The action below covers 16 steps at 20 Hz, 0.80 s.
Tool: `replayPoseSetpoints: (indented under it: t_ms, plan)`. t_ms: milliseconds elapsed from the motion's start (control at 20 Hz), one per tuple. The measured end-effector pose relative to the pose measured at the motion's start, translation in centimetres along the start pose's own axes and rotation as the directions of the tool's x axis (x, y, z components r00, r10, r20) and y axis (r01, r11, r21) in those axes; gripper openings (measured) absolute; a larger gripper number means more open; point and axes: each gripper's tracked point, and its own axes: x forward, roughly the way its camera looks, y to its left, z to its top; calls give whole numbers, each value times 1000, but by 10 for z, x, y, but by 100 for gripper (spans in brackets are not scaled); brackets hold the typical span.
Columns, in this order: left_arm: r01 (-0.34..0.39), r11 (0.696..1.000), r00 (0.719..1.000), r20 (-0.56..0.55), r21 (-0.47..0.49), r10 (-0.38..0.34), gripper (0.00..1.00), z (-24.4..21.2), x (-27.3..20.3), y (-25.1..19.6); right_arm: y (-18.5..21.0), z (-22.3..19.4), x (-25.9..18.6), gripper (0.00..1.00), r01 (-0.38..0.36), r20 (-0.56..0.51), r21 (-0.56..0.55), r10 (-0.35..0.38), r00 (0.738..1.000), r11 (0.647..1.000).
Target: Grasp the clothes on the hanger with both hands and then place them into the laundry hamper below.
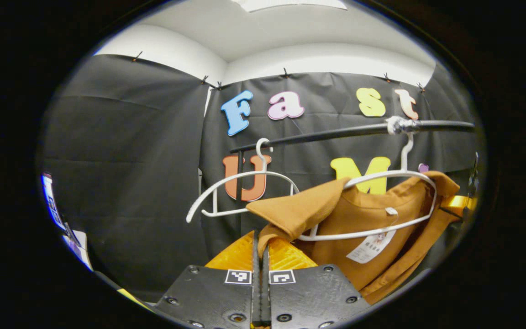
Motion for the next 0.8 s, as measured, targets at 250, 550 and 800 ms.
replayPoseSetpoints:
  t_ms: [250,550,800]
  plan:
    - [-17,999,1000,25,-46,19,0,24,10,22,-4,33,-1,4,20,83,-27,-18,996,999]
    - [12,1000,998,-69,-19,-14,0,-16,16,14,-24,57,-6,4,87,165,-33,-81,983,996]
    - [48,999,984,-173,5,-46,0,-50,17,8,-55,60,-11,4,214,189,-80,-196,962,974]
